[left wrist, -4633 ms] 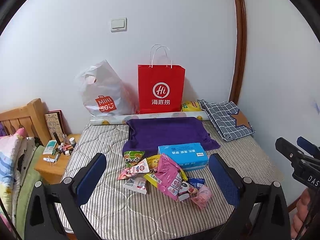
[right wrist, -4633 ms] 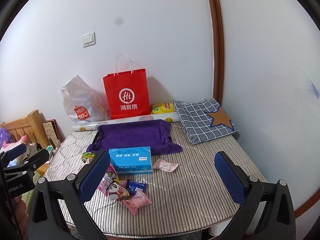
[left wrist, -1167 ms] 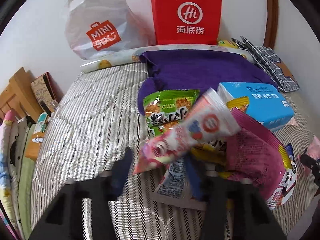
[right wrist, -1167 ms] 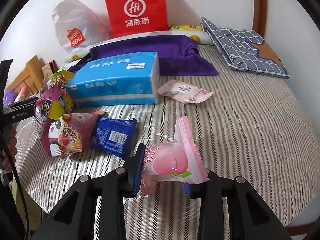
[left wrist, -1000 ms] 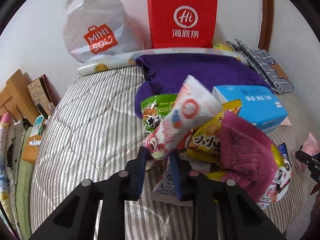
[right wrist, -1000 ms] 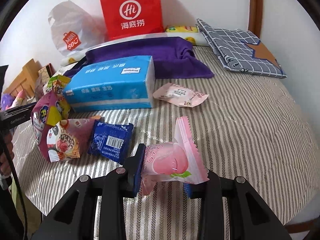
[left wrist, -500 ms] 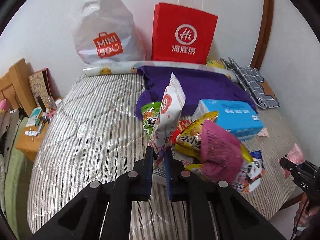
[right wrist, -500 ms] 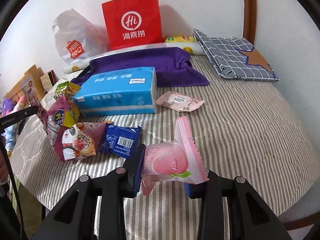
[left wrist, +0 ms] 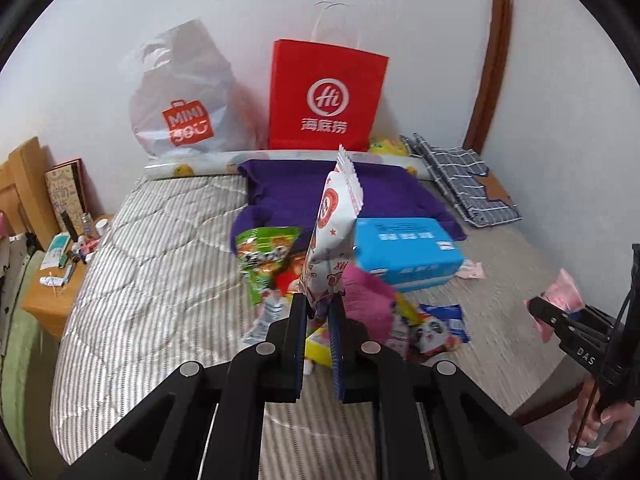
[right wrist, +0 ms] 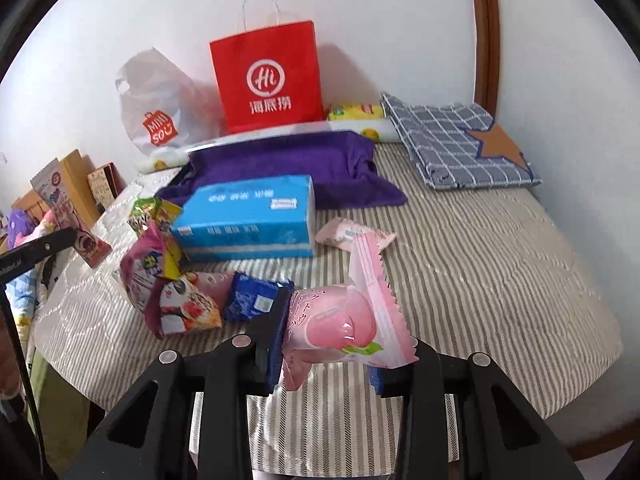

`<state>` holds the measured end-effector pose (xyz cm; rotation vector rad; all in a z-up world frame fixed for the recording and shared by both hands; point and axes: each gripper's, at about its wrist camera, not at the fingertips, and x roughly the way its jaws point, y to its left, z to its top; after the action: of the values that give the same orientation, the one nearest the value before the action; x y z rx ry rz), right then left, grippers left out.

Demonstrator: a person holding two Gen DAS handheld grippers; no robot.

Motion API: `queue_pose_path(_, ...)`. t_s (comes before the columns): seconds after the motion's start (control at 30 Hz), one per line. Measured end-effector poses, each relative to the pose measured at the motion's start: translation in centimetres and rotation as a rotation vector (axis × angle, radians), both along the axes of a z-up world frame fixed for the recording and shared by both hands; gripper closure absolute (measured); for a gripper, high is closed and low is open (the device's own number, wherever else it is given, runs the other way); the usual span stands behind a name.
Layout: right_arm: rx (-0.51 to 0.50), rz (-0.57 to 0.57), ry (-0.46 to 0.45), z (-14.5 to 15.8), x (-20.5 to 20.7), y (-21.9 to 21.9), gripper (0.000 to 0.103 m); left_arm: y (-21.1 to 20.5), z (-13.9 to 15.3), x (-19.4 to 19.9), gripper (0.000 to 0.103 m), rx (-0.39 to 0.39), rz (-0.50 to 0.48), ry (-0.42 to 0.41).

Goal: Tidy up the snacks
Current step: 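Carry the pink cake and the stick snack with both tools over the purple towel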

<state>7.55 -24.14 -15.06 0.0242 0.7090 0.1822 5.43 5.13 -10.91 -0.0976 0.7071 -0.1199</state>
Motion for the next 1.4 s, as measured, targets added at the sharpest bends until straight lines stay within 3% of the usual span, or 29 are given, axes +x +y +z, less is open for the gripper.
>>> queue_pose_path(0.3, 0.013, 0.013, -0.041, 2.8, 2.1, 0.7, 0.069, -2.7, 1.3, 1.9, 0.092, -0.028, -0.060, -0.004)
queue_pose_path(0.73, 0.016, 0.051, -0.071, 5.2, 7.4, 1.9, 0.069, -5.7, 2.5, 7.8, 0.092, -0.038, -0.129, 0.007)
queue_pose_path(1.4, 0.009, 0.077, -0.080, 6.9, 20.1, 4.1, 0.069, -1.8, 4.0, 19.1, 0.092, 0.054, -0.015, 0.029)
